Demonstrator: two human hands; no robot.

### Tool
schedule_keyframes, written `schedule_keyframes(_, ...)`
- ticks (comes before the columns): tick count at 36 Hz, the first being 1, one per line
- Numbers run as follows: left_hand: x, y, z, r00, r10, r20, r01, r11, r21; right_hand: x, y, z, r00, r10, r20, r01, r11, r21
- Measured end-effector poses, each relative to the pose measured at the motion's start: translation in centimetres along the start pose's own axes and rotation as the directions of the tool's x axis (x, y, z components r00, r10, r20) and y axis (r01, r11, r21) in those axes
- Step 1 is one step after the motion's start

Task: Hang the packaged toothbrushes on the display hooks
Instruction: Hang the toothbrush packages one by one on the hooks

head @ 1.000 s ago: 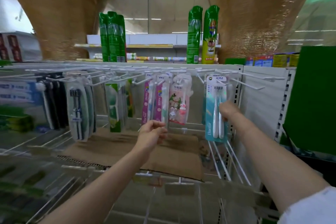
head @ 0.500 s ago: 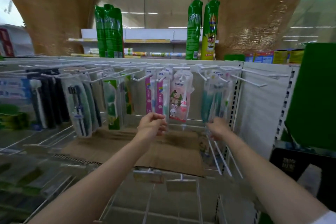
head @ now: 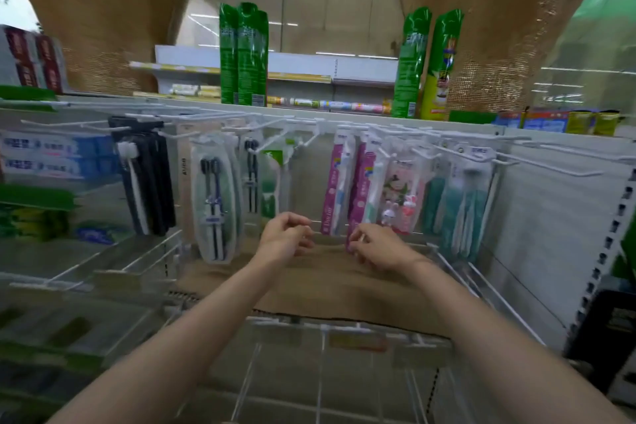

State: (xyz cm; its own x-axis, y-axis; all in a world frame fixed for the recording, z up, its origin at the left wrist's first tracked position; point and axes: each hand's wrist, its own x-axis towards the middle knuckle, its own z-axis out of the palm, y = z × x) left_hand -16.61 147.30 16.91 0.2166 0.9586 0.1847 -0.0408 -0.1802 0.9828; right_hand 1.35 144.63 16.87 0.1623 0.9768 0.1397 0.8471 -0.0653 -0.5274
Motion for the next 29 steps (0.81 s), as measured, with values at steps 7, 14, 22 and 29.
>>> schedule_keyframes(7, 3.6, 0.1, -8.9, 0.995, -0.019, 0.095, 0.016, 0.999, 0.037, 2.1, -6.1, 3.8, 0.999, 0.028, -0.027, -0.029, 1.000, -0.013)
schedule_keyframes(14, 5.4, -0.2, -14.1, 0.977, -0.014, 0.215, 0.012, 1.000, 0.011, 3.1, -10.8, 7.5, 0.997, 0.050, -0.054, -0.048, 0.998, 0.028)
schedule_keyframes(22, 7.1, -0.9, -18.5, 0.976, -0.018, 0.215, 0.024, 0.999, -0.028, 4.0, -14.7, 10.1, 0.994, 0.072, -0.077, -0.077, 0.995, -0.071)
schedule_keyframes(29, 7.1, -1.1, -19.9, 0.979, -0.012, 0.205, 0.030, 0.996, -0.085, 4.0, -16.1, 10.2, 0.993, 0.093, -0.077, -0.099, 0.992, -0.075)
